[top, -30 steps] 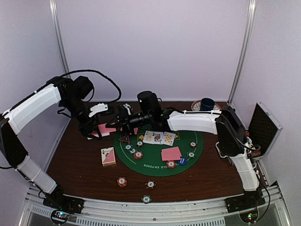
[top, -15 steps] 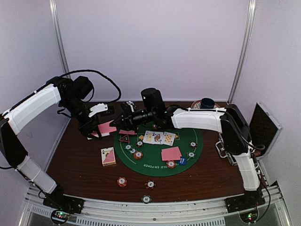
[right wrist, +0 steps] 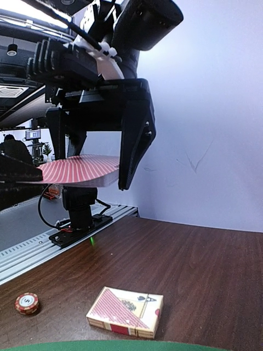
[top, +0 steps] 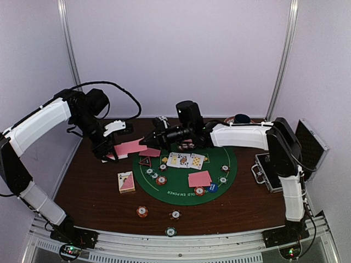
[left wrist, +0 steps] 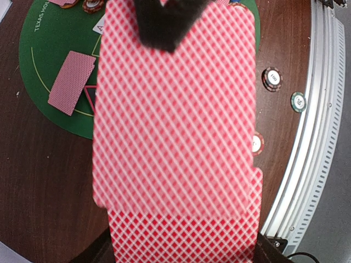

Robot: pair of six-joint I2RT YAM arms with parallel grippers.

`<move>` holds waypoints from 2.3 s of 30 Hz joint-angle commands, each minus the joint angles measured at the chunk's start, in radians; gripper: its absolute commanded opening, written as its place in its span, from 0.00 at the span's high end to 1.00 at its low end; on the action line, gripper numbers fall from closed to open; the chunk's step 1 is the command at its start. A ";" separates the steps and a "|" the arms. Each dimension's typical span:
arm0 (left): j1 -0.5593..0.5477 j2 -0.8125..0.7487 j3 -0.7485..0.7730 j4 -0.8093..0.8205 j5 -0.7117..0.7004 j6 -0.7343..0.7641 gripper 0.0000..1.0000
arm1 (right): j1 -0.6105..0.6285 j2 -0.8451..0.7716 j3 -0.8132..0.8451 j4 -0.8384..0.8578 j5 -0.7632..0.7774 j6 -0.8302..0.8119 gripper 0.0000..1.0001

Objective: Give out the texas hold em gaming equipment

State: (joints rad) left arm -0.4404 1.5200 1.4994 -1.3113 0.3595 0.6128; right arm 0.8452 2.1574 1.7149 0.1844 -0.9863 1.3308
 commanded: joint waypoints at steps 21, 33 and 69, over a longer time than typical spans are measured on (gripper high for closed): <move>0.000 -0.019 0.000 0.009 0.005 0.019 1.00 | -0.435 -0.223 -0.288 -0.545 0.129 -0.578 1.00; 0.000 -0.009 0.008 0.007 0.010 0.016 1.00 | -0.509 -0.144 -0.279 -0.670 0.316 -0.753 1.00; 0.000 -0.006 0.018 -0.002 0.018 0.013 1.00 | -0.514 -0.128 -0.187 -0.764 0.564 -0.860 0.54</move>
State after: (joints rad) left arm -0.4404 1.5204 1.4994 -1.3113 0.3569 0.6178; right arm 0.3397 2.0815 1.5032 -0.5362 -0.4908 0.4919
